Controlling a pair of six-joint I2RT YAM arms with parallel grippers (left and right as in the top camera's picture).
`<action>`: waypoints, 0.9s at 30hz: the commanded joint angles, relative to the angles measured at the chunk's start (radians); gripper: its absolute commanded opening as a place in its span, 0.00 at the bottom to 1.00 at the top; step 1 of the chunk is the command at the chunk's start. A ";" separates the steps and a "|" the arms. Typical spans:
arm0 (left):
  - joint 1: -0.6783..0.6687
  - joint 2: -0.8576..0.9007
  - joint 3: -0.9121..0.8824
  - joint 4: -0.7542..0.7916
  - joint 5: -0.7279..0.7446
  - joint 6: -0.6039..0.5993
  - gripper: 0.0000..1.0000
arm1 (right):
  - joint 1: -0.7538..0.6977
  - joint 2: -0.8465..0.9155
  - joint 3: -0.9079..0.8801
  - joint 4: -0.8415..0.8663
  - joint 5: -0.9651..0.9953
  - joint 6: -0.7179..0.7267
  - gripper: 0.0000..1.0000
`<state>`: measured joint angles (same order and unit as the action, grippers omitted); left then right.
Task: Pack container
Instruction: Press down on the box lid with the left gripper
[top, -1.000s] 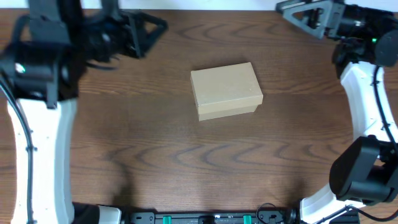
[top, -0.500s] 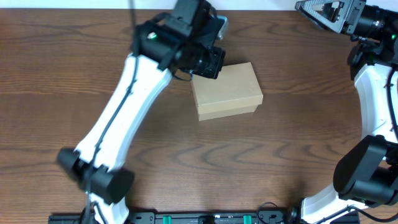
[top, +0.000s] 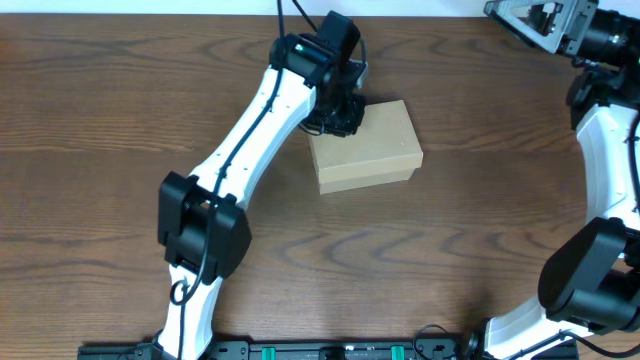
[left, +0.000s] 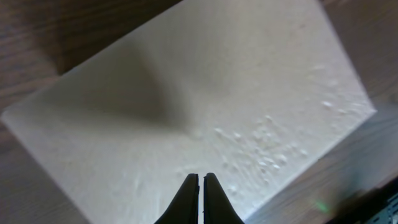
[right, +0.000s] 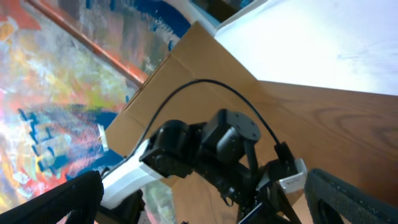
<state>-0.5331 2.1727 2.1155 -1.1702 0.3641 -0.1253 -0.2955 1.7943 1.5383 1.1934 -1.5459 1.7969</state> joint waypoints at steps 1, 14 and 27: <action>-0.010 0.019 -0.002 -0.008 0.023 0.017 0.06 | -0.026 -0.005 0.012 0.002 -0.011 -0.022 0.99; -0.081 0.027 -0.059 0.005 -0.005 0.016 0.06 | -0.058 -0.005 0.012 -0.001 -0.011 -0.022 0.99; -0.090 0.027 -0.180 0.057 0.003 -0.002 0.05 | -0.058 -0.005 0.012 -0.001 -0.011 -0.022 0.99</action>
<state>-0.6231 2.1864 1.9644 -1.1088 0.3759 -0.1295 -0.3447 1.7943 1.5383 1.1900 -1.5459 1.7962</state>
